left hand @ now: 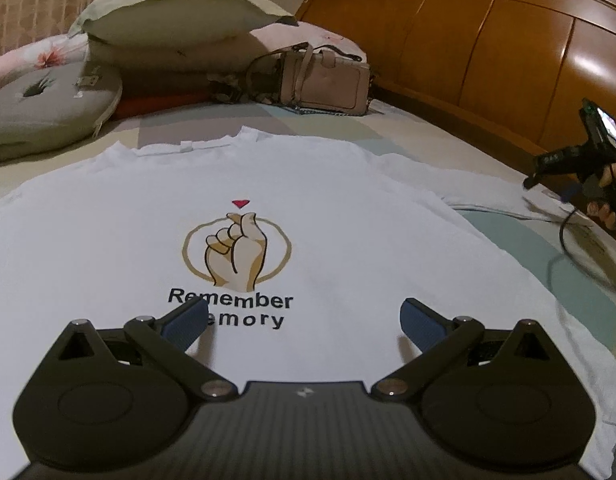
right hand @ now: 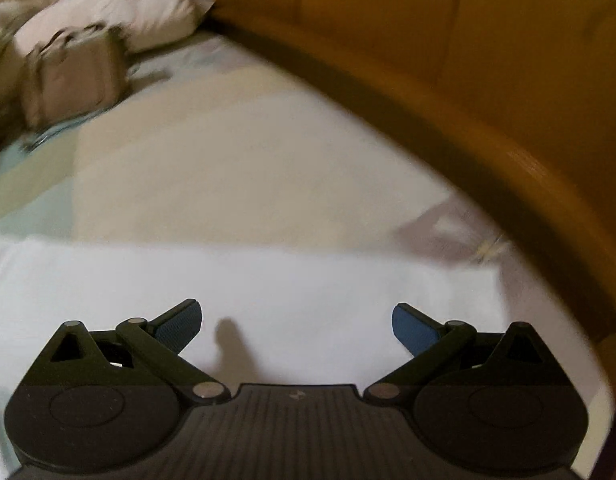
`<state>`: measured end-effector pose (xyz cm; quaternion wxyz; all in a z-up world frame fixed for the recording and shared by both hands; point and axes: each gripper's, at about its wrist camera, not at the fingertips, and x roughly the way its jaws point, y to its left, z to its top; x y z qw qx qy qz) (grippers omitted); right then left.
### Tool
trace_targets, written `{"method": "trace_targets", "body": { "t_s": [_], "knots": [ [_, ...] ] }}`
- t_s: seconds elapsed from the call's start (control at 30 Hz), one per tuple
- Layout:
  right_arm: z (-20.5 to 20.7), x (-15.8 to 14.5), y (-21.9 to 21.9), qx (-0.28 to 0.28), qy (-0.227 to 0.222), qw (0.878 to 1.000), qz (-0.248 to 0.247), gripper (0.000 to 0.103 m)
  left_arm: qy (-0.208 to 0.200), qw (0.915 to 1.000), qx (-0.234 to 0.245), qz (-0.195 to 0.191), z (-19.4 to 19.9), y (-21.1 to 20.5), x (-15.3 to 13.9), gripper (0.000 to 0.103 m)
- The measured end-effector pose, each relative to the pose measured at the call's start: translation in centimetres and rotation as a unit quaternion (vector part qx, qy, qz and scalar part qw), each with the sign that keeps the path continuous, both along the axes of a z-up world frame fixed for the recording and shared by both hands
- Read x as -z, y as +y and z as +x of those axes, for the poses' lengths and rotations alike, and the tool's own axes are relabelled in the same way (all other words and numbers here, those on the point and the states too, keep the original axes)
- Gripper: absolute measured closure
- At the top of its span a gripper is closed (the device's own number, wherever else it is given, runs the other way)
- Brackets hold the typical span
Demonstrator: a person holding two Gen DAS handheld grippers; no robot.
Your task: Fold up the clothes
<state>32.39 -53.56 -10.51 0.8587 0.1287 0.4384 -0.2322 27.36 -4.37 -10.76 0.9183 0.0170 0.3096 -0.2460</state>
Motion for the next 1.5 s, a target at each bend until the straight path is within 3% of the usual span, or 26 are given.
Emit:
{"method": "trace_targets", "body": {
  "t_s": [0.07, 0.13, 0.33, 0.43, 0.57, 0.73, 0.83, 0.93, 1.17, 1.3, 1.5],
  "knots": [
    [0.0, 1.2, 0.0, 0.0, 0.016, 1.0, -0.001, 0.0, -0.002, 1.0, -0.001, 0.004, 0.0, -0.1, 0.0, 0.001],
    [0.0, 1.5, -0.4, 0.0, 0.007, 0.999, -0.034, 0.0, -0.002, 1.0, -0.003, 0.005, 0.1, -0.1, 0.0, 0.001],
    [1.5, 0.2, -3.0, 0.08, 0.037, 0.996, -0.004, 0.0, -0.006, 0.9998, -0.018, 0.0, 0.2, 0.3, -0.3, 0.001],
    [2.9, -1.9, 0.5, 0.029, 0.013, 0.999, 0.009, 0.0, -0.015, 0.9993, -0.033, 0.007, 0.2, 0.7, -0.6, 0.001],
    [6.2, -3.3, 7.1, -0.067, -0.001, 0.997, 0.035, 0.0, -0.039, 0.9964, -0.062, 0.042, 0.4, 0.9, -0.6, 0.001],
    [11.1, -2.0, 15.3, -0.15, 0.016, 0.988, 0.031, 0.0, -0.018, 0.9957, -0.082, 0.039, 1.5, 1.8, -0.3, 0.001],
    [13.4, -0.1, 18.0, -0.165, 0.032, 0.985, 0.027, 0.0, -0.011, 0.9953, -0.09, 0.035, 1.9, 2.3, -0.2, 0.001],
    [14.6, 1.5, 18.5, -0.161, 0.019, 0.987, -0.001, 0.0, 0.0, 0.9957, -0.089, 0.023, 2.1, 2.7, -0.2, 0.001],
    [17.1, 0.3, 16.4, -0.133, -0.006, 0.991, 0.011, 0.0, 0.003, 0.9936, -0.111, 0.02, 2.5, 3.4, 0.0, 0.001],
    [16.0, -1.7, 19.2, -0.207, -0.026, 0.976, 0.054, 0.0, 0.008, 0.9906, -0.135, 0.017, 2.8, 4.0, -0.1, 0.001],
    [16.0, -2.0, 26.9, -0.351, 0.005, 0.935, 0.054, 0.0, 0.005, 0.9884, -0.149, 0.027, 2.7, 4.2, -0.2, 0.001]
  ]
}}
